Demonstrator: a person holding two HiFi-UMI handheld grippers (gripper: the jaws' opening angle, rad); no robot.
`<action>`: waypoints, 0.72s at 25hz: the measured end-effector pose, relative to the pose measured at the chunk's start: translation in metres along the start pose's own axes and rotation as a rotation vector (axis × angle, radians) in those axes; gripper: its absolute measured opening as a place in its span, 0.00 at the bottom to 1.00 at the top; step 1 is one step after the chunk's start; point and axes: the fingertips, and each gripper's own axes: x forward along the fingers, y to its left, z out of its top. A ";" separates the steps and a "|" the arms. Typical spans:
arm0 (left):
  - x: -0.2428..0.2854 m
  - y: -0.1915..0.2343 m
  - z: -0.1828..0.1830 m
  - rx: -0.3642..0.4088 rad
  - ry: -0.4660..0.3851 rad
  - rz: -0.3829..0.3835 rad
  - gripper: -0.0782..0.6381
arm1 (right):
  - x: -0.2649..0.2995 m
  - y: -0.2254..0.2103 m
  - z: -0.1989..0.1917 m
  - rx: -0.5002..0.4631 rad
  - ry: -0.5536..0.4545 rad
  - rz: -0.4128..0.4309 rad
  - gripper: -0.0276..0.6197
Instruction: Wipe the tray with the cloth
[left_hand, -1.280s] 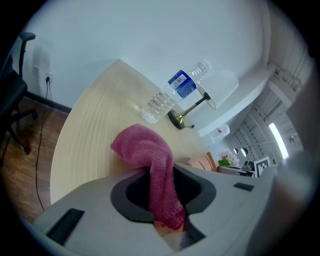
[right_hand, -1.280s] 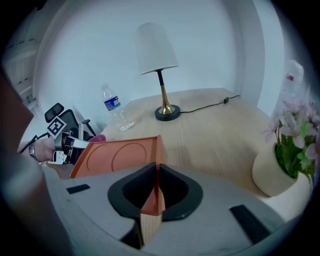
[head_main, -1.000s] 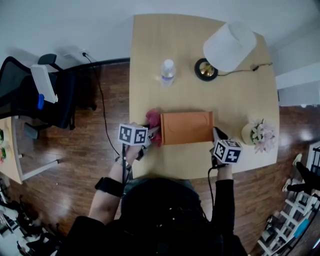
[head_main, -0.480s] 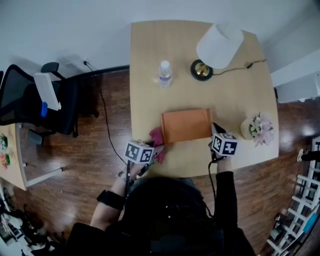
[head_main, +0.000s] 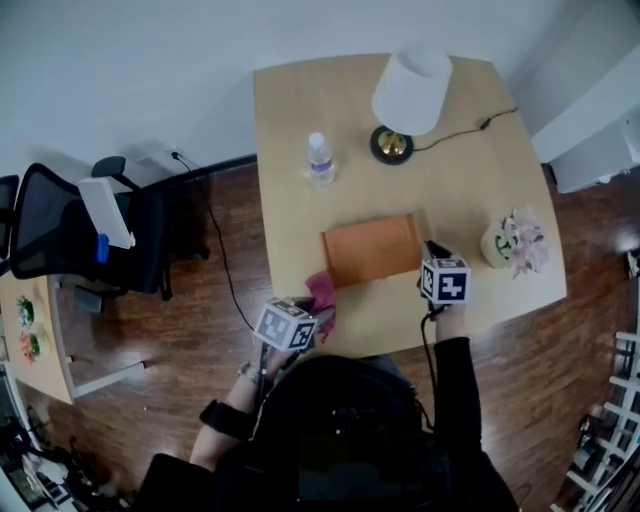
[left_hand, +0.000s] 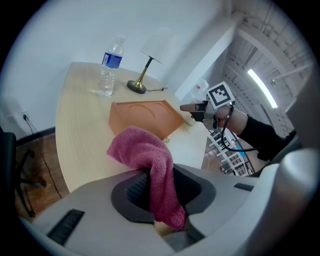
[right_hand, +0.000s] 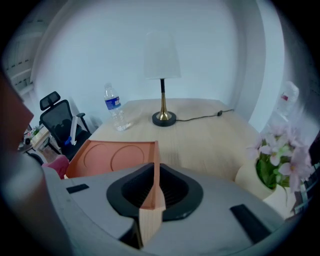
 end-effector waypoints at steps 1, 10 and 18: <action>-0.005 -0.001 0.005 0.021 -0.008 0.009 0.25 | -0.012 0.001 0.002 -0.003 -0.022 -0.029 0.12; -0.026 0.038 0.081 0.150 -0.060 0.104 0.25 | -0.036 0.099 -0.090 0.059 0.080 0.152 0.20; -0.010 0.091 0.154 0.439 0.154 0.142 0.25 | 0.000 0.122 -0.118 -0.002 0.161 0.163 0.22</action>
